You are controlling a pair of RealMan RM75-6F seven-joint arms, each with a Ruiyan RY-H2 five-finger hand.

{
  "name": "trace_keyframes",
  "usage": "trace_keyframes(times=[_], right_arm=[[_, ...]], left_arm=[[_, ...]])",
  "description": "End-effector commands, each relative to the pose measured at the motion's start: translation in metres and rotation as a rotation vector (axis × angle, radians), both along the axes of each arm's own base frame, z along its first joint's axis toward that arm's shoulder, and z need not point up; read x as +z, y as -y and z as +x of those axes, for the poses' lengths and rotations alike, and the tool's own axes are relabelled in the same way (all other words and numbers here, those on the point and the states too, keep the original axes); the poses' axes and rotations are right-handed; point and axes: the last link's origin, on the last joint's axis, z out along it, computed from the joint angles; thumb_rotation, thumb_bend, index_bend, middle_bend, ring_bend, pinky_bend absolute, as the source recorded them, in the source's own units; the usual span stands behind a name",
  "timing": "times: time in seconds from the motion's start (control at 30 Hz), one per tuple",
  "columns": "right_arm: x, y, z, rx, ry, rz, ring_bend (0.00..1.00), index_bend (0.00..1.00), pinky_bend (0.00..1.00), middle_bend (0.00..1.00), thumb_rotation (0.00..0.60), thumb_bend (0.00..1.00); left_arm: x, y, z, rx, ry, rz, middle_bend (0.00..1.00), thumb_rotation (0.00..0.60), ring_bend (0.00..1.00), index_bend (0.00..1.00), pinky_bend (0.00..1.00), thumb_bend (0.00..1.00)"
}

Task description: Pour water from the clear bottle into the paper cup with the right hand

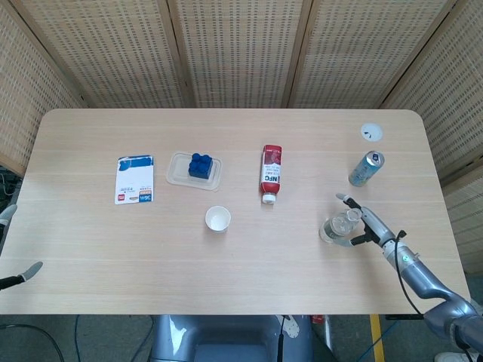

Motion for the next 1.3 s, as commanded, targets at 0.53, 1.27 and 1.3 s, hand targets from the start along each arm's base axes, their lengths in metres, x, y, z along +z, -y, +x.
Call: trace_keyframes(times=[0.53,1.27,1.3], right_arm=[[-0.013,0.009,0.020,-0.013,0.099,0.000,0.00,0.00,0.00,0.00,0.600,0.00],[-0.013,0.015,0.021,-0.023,0.101,-0.097,0.45,0.55,0.70,0.52,0.600,0.66],[-0.012,0.015,0.022,-0.011,0.096,-0.104,0.45,0.55,0.70,0.52,0.600,0.66]], left_arm=[[0.001,-0.004,-0.001,0.011,0.006,0.001,0.00,0.600,0.00,0.00,0.00,0.17],[-0.001,-0.005,-0.001,0.015,0.003,-0.003,0.00,0.600,0.00,0.00,0.00,0.17],[0.000,-0.005,-0.001,0.015,0.003,-0.003,0.00,0.600,0.00,0.00,0.00,0.17]])
